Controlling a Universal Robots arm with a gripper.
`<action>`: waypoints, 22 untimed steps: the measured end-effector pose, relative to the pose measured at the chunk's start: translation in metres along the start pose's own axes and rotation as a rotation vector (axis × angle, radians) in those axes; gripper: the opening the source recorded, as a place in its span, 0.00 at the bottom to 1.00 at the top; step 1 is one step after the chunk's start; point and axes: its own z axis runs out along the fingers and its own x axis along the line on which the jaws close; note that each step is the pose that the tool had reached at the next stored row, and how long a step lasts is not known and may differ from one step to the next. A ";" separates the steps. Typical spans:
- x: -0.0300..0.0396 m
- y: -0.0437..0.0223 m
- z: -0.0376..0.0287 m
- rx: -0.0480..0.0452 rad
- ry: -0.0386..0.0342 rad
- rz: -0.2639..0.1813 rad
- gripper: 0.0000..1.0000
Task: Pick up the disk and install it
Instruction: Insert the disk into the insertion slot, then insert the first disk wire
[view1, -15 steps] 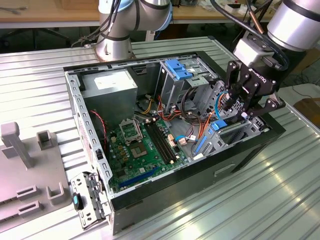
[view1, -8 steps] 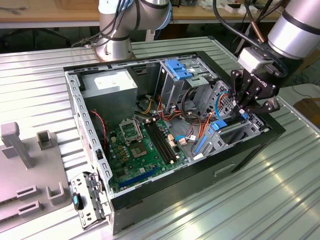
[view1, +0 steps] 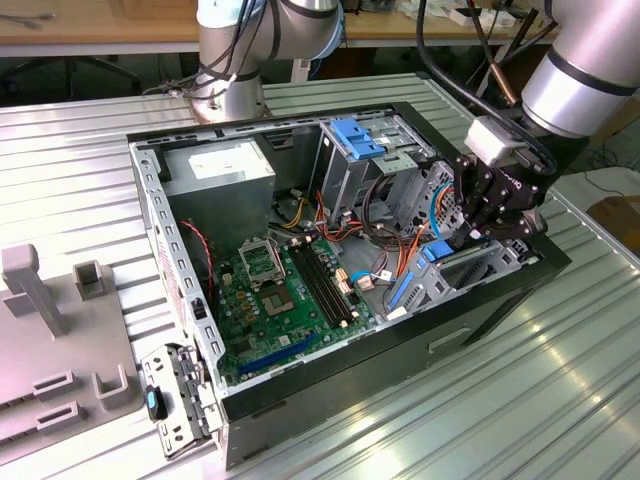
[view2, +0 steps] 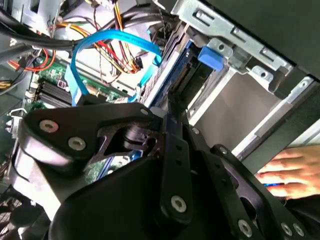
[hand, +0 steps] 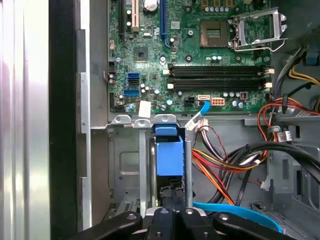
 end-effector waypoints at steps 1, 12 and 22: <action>0.0000 0.0000 -0.0052 0.0003 -0.0044 0.000 0.11; -0.0001 0.0002 -0.0188 0.0000 -0.0015 0.000 0.11; -0.0002 0.0004 -0.0264 -0.0001 -0.0011 -0.015 0.11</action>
